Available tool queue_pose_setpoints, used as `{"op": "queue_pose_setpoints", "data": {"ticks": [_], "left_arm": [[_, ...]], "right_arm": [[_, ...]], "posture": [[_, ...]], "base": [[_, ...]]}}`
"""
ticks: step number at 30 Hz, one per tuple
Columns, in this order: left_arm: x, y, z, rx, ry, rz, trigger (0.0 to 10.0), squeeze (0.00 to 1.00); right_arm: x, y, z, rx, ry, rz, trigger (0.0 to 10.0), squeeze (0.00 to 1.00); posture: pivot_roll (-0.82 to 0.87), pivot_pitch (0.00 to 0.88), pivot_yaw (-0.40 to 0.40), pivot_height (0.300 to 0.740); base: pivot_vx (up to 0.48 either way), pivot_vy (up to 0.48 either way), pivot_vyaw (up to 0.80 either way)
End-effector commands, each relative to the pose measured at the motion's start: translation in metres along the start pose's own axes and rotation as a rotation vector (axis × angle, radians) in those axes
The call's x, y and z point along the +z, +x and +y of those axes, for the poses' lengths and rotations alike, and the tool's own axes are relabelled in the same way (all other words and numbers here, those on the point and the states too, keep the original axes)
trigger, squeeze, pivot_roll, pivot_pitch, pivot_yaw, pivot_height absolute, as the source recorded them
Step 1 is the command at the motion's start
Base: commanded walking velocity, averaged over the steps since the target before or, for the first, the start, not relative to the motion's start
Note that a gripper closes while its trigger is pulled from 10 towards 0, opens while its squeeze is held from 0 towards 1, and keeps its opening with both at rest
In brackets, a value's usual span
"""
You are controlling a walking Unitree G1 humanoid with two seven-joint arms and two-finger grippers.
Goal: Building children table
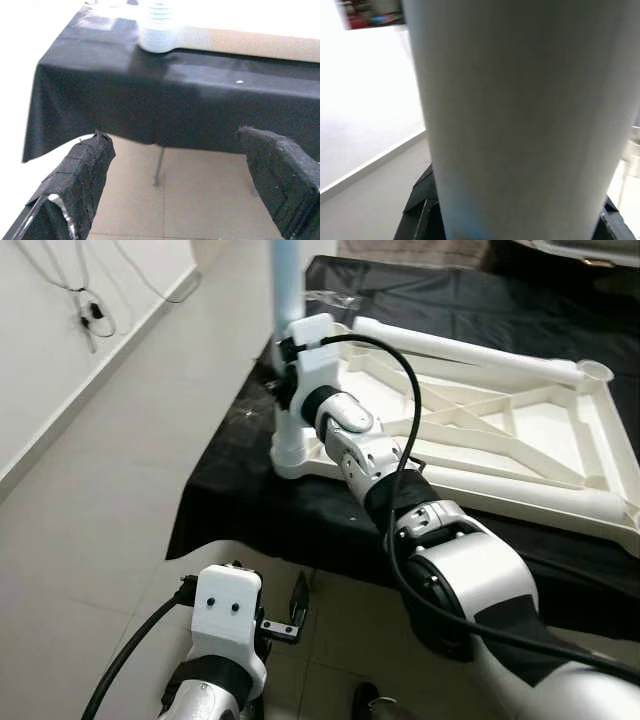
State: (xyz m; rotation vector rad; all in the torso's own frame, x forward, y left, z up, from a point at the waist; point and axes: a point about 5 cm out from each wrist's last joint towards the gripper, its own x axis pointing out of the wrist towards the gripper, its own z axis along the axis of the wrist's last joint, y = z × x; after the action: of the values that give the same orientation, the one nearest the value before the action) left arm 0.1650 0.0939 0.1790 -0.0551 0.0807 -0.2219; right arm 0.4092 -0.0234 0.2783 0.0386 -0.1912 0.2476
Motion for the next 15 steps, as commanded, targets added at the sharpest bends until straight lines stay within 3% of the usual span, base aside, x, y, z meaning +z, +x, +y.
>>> {"op": "queue_pose_setpoints", "data": {"ticks": [1,2,3,6,9,11,15], "left_arm": [[-0.004,0.0,0.001,-0.001,0.004,0.022,10.0,0.0],[-0.004,0.0,0.001,0.0,0.005,0.021,10.0,0.0],[-0.004,0.0,0.001,0.0,0.005,0.021,10.0,0.0],[-0.004,0.001,0.003,0.005,0.007,0.02,10.0,0.0],[-0.003,0.001,0.003,0.006,0.008,0.018,10.0,0.0],[-0.003,0.001,0.004,0.003,0.012,0.016,10.0,0.0],[-0.002,0.002,0.004,0.0,0.02,0.014,10.0,0.0]], "right_arm": [[-0.048,-0.013,-0.019,-0.185,0.066,0.177,10.0,0.0],[-0.049,-0.016,-0.021,-0.307,0.055,0.151,10.0,0.0],[-0.049,-0.016,-0.021,-0.307,0.055,0.151,10.0,0.0],[-0.053,-0.028,-0.028,-0.665,0.027,0.14,10.0,0.0],[-0.054,-0.03,-0.028,-0.731,0.028,0.152,10.0,0.0],[-0.056,-0.034,-0.026,-0.853,0.053,0.2,10.0,0.0],[-0.055,-0.035,-0.021,-0.899,0.074,0.221,10.0,0.0]], "posture": [[0.16,0.308,-0.05,0.74],[0.16,0.307,-0.051,0.74],[0.16,0.307,-0.051,0.74],[0.18,0.3,-0.042,0.74],[0.18,0.3,-0.042,0.74],[0.21,0.293,-0.036,0.74],[0.22,0.292,-0.035,0.74]], "base": [[0.0,0.0,0.0],[0.0,0.0,0.0],[0.0,0.0,0.0],[0.0,0.0,0.0],[0.0,0.0,0.0],[0.0,0.0,0.0],[0.0,0.0,0.0]]}}
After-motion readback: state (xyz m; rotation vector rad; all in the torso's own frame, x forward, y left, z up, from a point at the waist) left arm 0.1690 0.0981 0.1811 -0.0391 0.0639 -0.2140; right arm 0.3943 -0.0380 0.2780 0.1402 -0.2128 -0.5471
